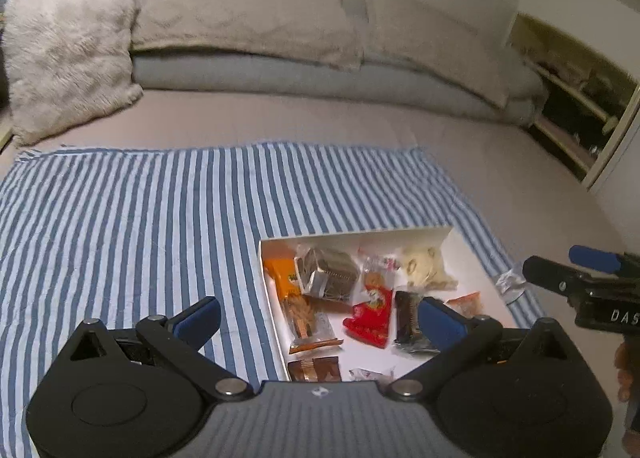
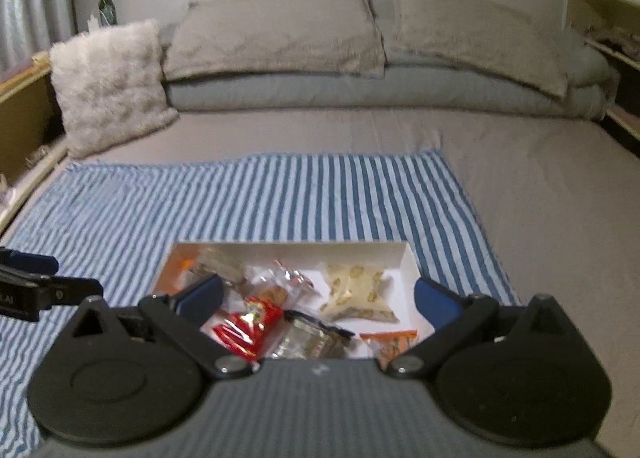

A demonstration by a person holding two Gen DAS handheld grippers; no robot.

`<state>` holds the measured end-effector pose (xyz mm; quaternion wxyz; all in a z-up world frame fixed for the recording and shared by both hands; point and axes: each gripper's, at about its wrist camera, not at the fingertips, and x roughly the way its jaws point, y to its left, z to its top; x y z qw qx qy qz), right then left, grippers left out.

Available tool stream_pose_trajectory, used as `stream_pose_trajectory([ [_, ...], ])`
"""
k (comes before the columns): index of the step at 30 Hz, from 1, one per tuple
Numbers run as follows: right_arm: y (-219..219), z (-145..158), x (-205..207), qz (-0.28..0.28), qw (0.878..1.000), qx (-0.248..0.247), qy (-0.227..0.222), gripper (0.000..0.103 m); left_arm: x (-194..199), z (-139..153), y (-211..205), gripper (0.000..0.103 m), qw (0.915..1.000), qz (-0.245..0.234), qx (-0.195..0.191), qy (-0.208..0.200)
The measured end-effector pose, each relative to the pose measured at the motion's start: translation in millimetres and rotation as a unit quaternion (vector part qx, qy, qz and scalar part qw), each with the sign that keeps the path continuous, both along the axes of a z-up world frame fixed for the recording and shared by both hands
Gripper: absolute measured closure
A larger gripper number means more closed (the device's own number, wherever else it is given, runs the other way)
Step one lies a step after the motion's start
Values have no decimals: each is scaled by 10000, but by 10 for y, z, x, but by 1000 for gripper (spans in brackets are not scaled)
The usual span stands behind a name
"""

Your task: Organize snacks

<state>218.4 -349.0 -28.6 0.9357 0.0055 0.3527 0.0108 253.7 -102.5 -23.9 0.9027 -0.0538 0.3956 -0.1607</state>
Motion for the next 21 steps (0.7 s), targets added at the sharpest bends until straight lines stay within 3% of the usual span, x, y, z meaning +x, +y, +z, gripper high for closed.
stream_pose_trajectory([
  [10,157,306,-625,120,9963,47,-845,0,-678,276,235,0,9975,-120,19,-691],
  [16,148,351,-934,81,9953,423,-871,0,-1030,338,313,0,9939,20,240,-1078],
  [21,144,332,-1118,23,9949,380,-933,0,-1271,339,358,0,9927,149,202,-1182],
])
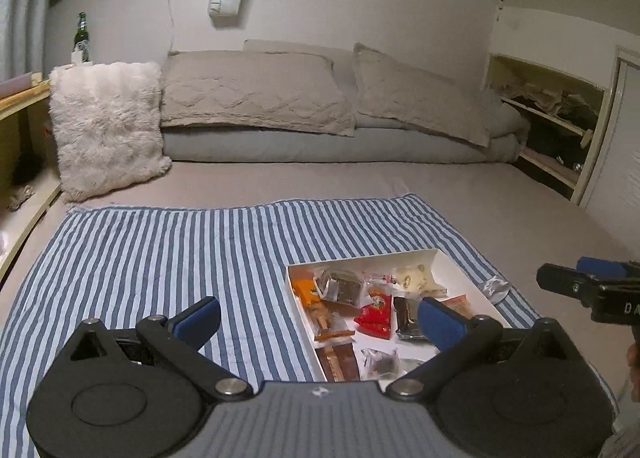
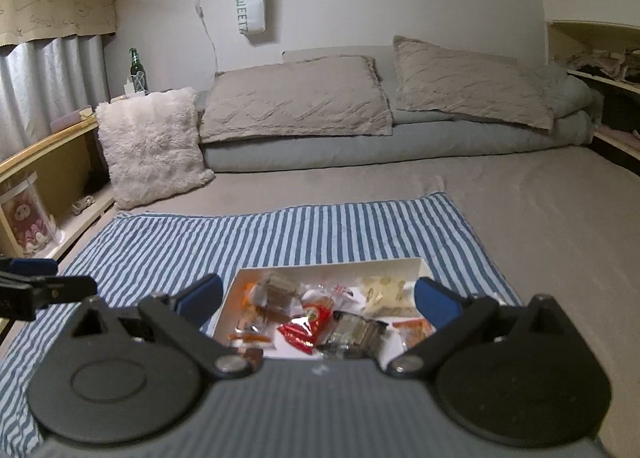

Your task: Organize snacks

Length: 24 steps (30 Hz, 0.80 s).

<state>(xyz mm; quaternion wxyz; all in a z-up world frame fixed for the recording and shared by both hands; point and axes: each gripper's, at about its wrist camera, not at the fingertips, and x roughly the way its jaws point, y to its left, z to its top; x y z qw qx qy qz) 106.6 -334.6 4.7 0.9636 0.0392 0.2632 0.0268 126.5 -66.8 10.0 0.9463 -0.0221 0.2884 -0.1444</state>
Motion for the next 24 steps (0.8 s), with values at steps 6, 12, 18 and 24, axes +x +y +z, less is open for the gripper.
stream_pose_trajectory([
  [6,11,-31,-241,-47,9999,-90,-132,0,-293,-17,-36,0,9992,136,261,-282],
  [12,18,-75,-472,36,9996,-190,-182,0,-488,-42,-49,0,9983,141,401,-396],
  [18,31,-156,-636,-63,9990,-418,-148,0,-665,-101,-76,0,9970,101,621,-462],
  [24,82,-250,-777,31,9991,-423,-77,0,-783,-191,-67,0,9963,89,749,-418],
])
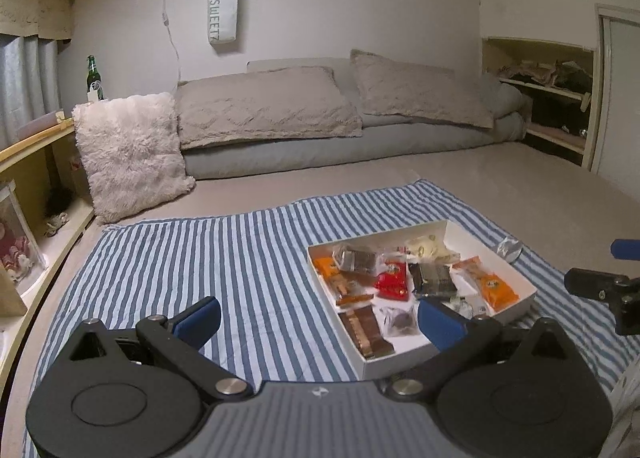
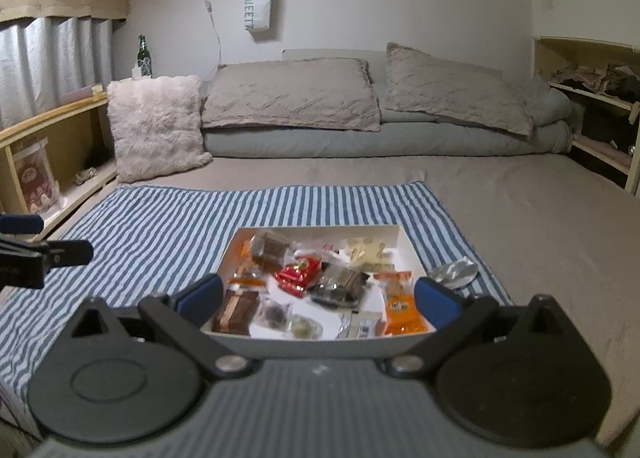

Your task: Organize snacks

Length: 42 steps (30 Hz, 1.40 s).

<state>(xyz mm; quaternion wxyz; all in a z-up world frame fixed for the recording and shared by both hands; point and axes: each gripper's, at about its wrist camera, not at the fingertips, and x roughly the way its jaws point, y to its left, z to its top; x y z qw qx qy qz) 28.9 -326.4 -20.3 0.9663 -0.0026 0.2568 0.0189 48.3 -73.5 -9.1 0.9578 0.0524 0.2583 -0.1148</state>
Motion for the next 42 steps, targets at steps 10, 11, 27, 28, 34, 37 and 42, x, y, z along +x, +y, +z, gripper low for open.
stream_pose_trajectory([
  [10,58,-95,-142,-77,9998,-175,-114,0,-87,-92,44,0,9997,83,185,103],
  [11,57,-107,-158,-71,9997,-187,-103,0,-88,-96,54,0,9998,76,159,107],
  [27,49,-142,-124,32,9998,-170,-55,0,-65,-119,31,0,9998,28,113,153],
  [28,48,-144,-123,39,9999,-161,-51,0,-65,-123,26,0,9998,20,118,165],
  [34,63,-148,-104,82,9999,-127,-37,0,-55,-135,27,0,9997,13,101,203],
  [37,81,-150,-114,80,9999,-114,-34,0,-53,-139,34,0,9997,25,83,208],
  [42,86,-151,-109,96,9999,-101,-29,0,-55,-137,34,0,9997,55,56,218],
])
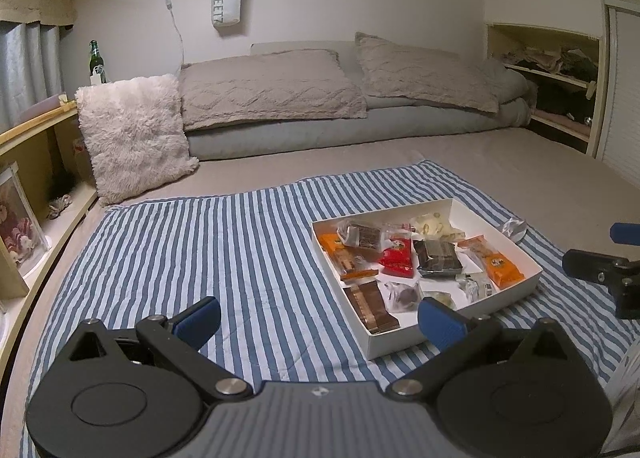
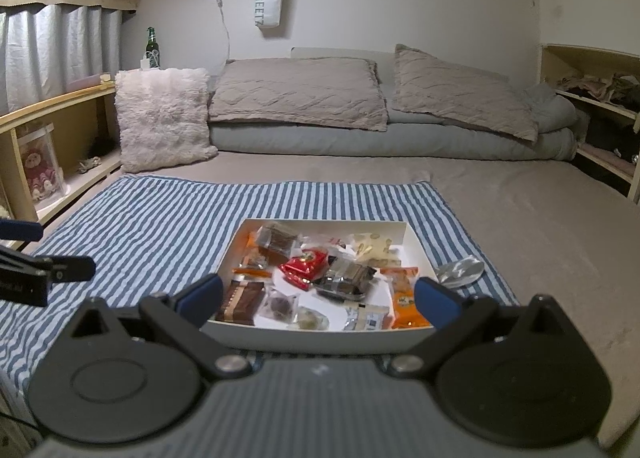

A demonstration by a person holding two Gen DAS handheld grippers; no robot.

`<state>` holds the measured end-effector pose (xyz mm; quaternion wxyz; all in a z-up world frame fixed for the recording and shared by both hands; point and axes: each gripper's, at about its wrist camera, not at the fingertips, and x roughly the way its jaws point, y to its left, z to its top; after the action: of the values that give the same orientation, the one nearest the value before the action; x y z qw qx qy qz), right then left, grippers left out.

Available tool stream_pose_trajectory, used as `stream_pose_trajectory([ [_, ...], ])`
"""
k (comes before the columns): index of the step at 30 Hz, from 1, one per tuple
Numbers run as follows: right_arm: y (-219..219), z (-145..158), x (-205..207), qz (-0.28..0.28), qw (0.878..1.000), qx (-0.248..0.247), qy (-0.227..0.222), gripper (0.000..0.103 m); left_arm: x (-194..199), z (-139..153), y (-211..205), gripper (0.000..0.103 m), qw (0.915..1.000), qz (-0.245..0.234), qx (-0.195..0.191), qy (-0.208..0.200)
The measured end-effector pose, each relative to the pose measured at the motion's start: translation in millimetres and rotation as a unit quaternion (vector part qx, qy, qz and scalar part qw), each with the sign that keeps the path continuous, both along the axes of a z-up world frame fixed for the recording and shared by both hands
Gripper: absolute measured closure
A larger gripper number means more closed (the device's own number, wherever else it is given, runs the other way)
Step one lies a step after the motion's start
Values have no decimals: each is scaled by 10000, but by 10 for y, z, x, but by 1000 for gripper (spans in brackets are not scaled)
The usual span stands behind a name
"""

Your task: Organize snacks

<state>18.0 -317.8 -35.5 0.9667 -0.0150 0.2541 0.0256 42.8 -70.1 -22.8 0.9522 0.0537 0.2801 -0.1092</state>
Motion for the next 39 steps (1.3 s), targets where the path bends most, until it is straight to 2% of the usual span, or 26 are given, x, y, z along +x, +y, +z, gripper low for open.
stream_pose_trajectory([
  [39,60,-17,1,48,10000,4,38,0,2,26,40,0,10000,24,14,-24],
])
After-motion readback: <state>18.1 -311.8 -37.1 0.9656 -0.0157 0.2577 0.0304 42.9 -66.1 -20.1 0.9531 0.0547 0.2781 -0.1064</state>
